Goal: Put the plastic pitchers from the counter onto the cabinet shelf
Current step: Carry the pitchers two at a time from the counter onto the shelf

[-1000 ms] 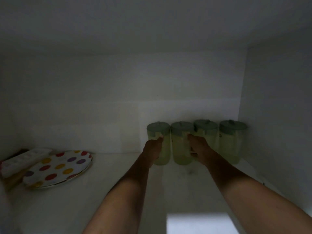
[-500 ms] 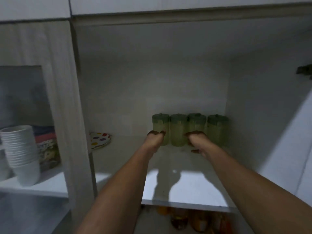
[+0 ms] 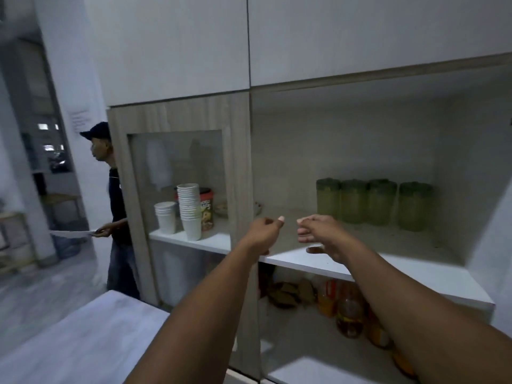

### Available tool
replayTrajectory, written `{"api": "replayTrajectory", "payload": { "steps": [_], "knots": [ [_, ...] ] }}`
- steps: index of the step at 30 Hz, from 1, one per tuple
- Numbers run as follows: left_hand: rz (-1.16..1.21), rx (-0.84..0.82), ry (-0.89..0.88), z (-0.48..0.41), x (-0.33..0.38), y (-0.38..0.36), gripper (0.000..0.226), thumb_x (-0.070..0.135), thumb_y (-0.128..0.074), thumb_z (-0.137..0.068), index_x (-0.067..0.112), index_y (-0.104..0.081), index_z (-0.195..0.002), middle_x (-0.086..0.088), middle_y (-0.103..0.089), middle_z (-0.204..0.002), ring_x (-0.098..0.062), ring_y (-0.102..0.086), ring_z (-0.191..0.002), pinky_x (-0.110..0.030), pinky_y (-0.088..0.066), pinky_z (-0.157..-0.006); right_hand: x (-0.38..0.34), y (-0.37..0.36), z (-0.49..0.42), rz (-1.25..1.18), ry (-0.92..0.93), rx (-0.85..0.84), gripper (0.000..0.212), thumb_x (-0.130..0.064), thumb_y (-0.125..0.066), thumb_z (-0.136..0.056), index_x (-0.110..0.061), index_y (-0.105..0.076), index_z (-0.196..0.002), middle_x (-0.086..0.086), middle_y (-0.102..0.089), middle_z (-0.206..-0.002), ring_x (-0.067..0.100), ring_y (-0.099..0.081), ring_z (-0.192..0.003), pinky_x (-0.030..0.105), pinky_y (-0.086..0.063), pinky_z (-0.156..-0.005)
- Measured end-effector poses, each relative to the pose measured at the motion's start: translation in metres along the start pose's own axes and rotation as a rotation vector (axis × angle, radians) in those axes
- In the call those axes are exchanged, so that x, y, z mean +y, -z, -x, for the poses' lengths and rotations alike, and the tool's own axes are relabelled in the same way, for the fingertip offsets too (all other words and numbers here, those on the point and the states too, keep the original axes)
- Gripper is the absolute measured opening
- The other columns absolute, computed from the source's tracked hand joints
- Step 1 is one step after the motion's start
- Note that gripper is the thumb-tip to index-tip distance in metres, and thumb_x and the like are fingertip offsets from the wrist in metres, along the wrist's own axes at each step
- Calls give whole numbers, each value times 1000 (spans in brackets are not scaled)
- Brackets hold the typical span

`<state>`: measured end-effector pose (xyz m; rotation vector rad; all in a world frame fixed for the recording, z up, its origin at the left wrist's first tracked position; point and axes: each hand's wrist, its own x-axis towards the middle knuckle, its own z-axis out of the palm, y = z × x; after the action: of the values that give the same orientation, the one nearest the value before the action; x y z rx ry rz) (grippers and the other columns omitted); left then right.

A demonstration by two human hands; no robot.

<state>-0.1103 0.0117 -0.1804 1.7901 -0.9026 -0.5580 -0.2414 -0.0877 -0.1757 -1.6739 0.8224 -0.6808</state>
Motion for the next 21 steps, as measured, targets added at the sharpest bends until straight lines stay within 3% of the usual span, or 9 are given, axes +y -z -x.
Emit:
{"api": "replayTrajectory", "payload": {
  "steps": [5, 7, 11, 16, 19, 21],
  "knots": [
    [3, 164, -2, 64, -36, 88, 32, 44, -51, -101, 13, -58, -103, -11, -62, -104, -23, -58, -81, -26, -52, -67, -25, -96, 36, -37, 42, -143, 13, -30, -61, -94, -18, -62, -97, 3, -66, -88, 21, -65, -83, 33, -47, -68],
    [8, 200, 26, 93, -53, 126, 31, 42, -51, -101, 13, -58, -109, -10, -60, -105, -21, -57, -82, -24, -48, -61, -36, -136, 48, -42, 38, -192, 12, -30, -60, -94, -19, -61, -95, 2, -65, -87, 21, -64, -81, 32, -45, -69],
    [-24, 287, 142, 159, -102, 226, 46, 51, -48, -99, 14, -56, -125, -12, -62, -124, -31, -63, -107, -41, -53, -88, -58, -241, 84, -87, 43, -311, 10, -28, -60, -94, -18, -61, -94, 5, -65, -85, 20, -62, -71, 31, -44, -67],
    [-12, 448, 277, 252, -182, 364, 50, 49, -50, -99, 12, -54, -131, -9, -60, -116, -28, -59, -100, -43, -51, -84, -70, -393, 159, -39, 45, -508, 23, -31, -61, -93, -13, -64, -108, 10, -69, -102, 25, -69, -95, 37, -52, -75],
    [1, 580, 348, 306, -228, 433, 39, 45, -52, -98, 11, -58, -116, -10, -59, -104, -27, -54, -85, -36, -43, -75, -70, -472, 200, -24, 42, -615, 27, -30, -61, -92, -12, -64, -111, 11, -68, -102, 23, -69, -92, 37, -52, -74],
    [9, 651, 415, 338, -258, 472, 43, 46, -51, -99, 9, -58, -118, -10, -55, -99, -26, -50, -83, -35, -40, -74, -67, -517, 223, 2, 36, -680, 26, -28, -60, -92, -12, -64, -111, 9, -66, -100, 22, -67, -92, 37, -51, -74]
  ]
}}
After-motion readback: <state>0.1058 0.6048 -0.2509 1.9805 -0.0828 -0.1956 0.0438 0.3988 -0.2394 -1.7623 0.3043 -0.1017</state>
